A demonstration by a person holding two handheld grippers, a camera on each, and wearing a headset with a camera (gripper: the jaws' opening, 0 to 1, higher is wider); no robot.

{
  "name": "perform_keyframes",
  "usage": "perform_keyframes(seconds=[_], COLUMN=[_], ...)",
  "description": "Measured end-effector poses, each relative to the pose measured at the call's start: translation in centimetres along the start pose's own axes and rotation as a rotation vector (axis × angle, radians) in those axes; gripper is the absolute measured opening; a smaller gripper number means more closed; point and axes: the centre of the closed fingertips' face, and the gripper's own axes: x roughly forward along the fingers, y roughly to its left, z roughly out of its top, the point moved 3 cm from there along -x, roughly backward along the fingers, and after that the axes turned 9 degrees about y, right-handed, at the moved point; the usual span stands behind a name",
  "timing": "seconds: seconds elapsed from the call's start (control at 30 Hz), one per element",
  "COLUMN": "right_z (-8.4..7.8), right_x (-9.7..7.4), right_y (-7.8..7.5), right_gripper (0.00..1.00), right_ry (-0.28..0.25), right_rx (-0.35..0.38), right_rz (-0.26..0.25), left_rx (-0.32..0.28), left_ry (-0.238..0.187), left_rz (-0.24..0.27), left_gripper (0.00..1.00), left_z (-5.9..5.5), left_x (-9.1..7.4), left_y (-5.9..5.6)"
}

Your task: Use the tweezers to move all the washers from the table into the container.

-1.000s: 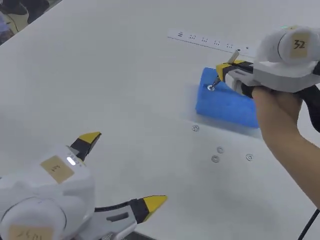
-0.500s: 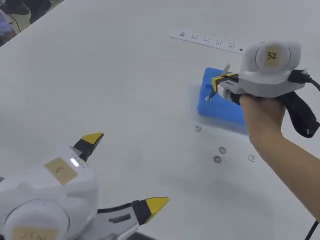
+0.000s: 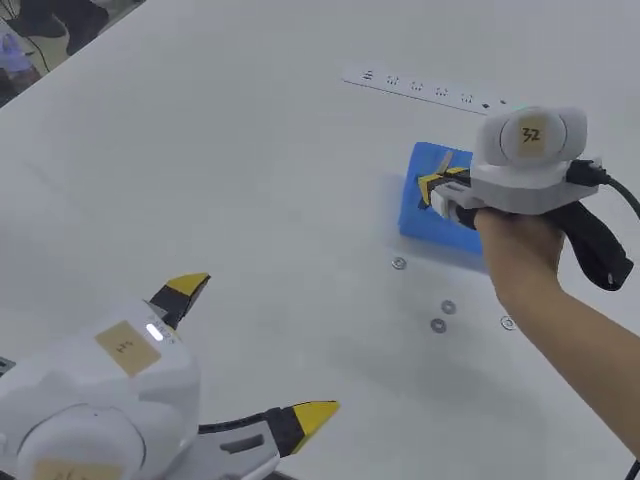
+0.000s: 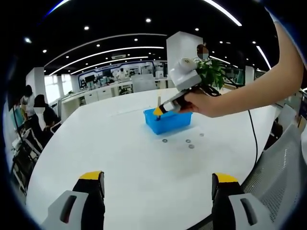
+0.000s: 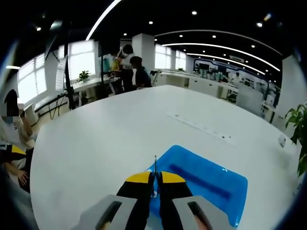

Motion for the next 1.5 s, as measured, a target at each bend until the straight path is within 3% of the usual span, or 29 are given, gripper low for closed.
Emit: perform_keyframes(seconds=[0.23, 0.47, 0.73, 1.03, 1.2, 1.5], right_z=[0.0, 0.4, 2.2, 3.7, 2.3, -1.0], right_x=[-0.1, -0.5, -3.6, -7.0, -6.8, -5.0], right_y=[-0.4, -0.7, -0.7, 1.5, 3.0, 3.8], right_gripper=[0.03, 0.02, 0.02, 0.02, 0.02, 0.02], right_ry=[0.010, 0.004, -0.080, -0.168, -0.139, -0.059], right_rx=[-0.009, -0.006, -0.008, -0.010, -0.039, 0.002], right_rz=[-0.019, -0.005, -0.001, 0.053, 0.083, 0.113], left_rx=[0.004, 0.002, 0.002, 0.002, 0.000, -0.001], left_ry=[0.005, 0.000, -0.003, 0.008, -0.003, 0.004], left_rz=[-0.006, -0.006, 0.000, -0.008, -0.011, -0.005], left_gripper=[0.95, 0.95, 0.95, 0.95, 0.95, 0.94], left_z=[0.0, 0.1, 0.1, 0.0, 0.2, 0.0], left_x=[0.1, 0.2, 0.2, 0.3, 0.2, 0.2], left_y=[-0.1, 0.0, 0.0, -0.1, -0.2, -0.1])
